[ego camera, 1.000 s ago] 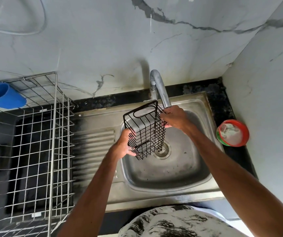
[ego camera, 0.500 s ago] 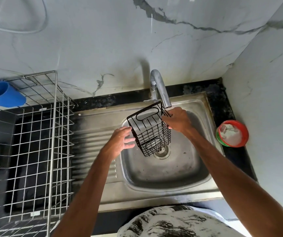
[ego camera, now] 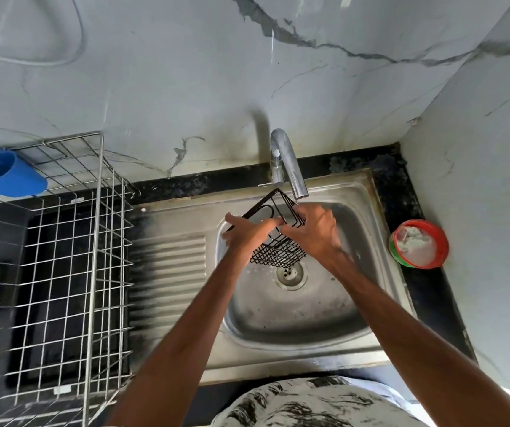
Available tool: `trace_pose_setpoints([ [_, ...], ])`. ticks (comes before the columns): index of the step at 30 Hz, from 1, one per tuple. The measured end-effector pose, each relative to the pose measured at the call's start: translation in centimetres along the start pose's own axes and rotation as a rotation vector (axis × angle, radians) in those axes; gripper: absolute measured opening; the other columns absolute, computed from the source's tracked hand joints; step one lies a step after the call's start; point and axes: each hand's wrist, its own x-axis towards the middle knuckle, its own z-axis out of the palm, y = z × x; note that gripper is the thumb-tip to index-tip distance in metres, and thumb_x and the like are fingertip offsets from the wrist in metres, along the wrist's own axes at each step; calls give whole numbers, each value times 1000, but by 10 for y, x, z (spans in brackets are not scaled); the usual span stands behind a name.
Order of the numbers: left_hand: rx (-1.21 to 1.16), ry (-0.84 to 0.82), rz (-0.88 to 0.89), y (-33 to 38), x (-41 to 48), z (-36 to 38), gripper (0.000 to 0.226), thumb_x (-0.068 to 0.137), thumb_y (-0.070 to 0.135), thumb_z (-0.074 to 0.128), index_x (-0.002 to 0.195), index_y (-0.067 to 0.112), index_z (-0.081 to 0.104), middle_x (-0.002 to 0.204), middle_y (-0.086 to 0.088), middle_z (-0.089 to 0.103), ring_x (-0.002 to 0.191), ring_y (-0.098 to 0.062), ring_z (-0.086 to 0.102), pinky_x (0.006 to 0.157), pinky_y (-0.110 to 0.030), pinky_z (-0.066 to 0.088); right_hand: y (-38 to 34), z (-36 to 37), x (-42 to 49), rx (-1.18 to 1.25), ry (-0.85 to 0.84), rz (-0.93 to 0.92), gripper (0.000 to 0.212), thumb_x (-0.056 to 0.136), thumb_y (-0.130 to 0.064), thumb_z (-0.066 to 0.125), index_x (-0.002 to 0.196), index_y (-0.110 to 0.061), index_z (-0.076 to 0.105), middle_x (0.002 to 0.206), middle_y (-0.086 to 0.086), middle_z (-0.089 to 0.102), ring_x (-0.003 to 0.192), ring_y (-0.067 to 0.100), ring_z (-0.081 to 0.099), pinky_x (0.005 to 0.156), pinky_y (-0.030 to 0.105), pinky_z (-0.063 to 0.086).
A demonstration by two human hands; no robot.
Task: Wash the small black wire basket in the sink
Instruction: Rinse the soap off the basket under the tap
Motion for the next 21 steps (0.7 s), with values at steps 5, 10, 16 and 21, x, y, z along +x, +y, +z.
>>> trace_pose_setpoints([
  [5,-29,-18,62,-11,10,0,101,68,57,82,148,11,42,151,-11,51,133,-30,50,91,-41,52,0,-6,-11,66,0,-102,50,83,-55,74,120,-22,69,112,8,73,103,28,69,88,43,56],
  [10,-33,27,73,-14,9,-3,93,59,53,79,137,13,49,133,-5,55,130,-26,48,79,-34,52,4,-12,-12,59,-33,-166,67,91,-64,60,139,-18,53,135,15,61,122,31,60,97,42,52],
  [16,-5,44,97,-13,22,0,71,81,49,79,134,12,48,135,-13,57,125,-30,55,86,-39,56,-4,3,-11,200,-233,-398,79,101,-68,28,159,-35,-15,168,-11,-14,156,17,-8,125,57,8],
  [21,-27,-20,61,-14,23,-15,90,43,56,78,121,15,58,117,-17,70,84,-23,64,55,-29,48,24,7,2,194,-244,-298,75,99,-72,12,160,-34,-8,169,-7,-9,155,14,-9,127,51,3],
])
